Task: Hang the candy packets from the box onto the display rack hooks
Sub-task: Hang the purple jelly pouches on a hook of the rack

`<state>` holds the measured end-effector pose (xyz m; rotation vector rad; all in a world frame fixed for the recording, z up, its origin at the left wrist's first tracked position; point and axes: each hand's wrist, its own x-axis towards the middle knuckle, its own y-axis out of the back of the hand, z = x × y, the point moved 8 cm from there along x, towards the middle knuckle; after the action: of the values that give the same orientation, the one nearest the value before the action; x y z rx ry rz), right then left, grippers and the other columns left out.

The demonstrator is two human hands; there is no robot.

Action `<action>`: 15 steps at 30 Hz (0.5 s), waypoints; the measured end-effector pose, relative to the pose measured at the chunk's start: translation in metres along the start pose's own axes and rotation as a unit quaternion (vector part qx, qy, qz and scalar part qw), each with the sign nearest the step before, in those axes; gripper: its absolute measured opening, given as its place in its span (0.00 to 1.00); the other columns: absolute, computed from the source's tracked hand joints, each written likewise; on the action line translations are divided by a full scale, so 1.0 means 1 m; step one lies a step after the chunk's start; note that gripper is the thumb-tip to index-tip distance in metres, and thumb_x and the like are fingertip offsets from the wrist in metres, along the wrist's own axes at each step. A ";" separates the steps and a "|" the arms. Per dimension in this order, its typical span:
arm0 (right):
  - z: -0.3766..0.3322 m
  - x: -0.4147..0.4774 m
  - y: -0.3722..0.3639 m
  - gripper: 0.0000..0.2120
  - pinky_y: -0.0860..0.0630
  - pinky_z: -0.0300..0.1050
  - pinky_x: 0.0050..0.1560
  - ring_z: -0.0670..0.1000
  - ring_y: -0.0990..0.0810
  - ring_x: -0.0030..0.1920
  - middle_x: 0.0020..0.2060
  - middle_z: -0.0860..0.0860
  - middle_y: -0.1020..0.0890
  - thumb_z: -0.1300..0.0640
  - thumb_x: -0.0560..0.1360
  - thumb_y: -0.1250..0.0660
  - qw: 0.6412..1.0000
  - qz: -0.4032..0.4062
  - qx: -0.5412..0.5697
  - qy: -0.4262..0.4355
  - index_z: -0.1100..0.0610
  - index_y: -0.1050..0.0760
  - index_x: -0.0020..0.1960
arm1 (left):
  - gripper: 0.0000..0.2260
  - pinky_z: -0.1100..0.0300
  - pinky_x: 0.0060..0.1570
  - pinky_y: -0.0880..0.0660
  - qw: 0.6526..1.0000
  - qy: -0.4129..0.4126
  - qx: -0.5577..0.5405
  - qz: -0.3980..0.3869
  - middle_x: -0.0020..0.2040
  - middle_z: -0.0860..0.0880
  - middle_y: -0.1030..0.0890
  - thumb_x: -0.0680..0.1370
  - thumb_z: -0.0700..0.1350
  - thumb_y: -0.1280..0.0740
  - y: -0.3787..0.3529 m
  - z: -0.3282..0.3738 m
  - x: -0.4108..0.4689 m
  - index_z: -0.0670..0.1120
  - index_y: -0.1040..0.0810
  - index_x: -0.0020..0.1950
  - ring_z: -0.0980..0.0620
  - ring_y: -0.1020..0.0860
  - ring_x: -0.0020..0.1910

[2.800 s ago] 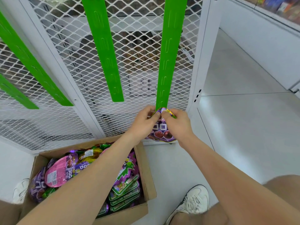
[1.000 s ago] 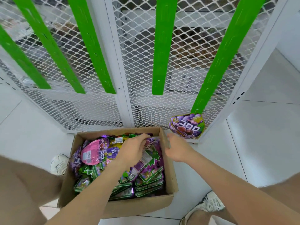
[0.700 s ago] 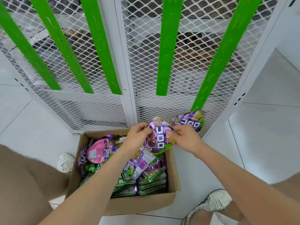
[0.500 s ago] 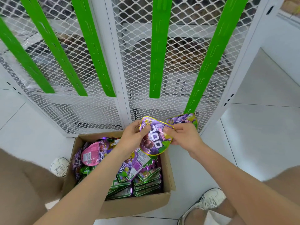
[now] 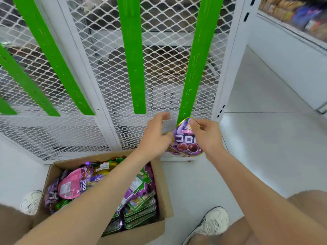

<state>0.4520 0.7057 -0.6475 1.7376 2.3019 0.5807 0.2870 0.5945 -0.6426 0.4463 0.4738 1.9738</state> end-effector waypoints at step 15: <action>-0.016 0.008 -0.007 0.19 0.38 0.48 0.33 0.51 0.35 0.31 0.25 0.50 0.30 0.51 0.80 0.33 0.999 0.035 -0.034 -0.009 0.61 0.23 0.35 | 0.11 0.48 0.49 0.25 0.989 0.047 -0.136 -0.030 0.42 0.46 0.17 0.77 0.56 0.33 -0.022 0.007 0.044 0.51 0.17 0.47 0.51 0.23 0.42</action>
<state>0.4376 0.7087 -0.6349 1.7905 2.1917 0.6456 0.2890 0.6443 -0.6437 0.1658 0.2659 1.9719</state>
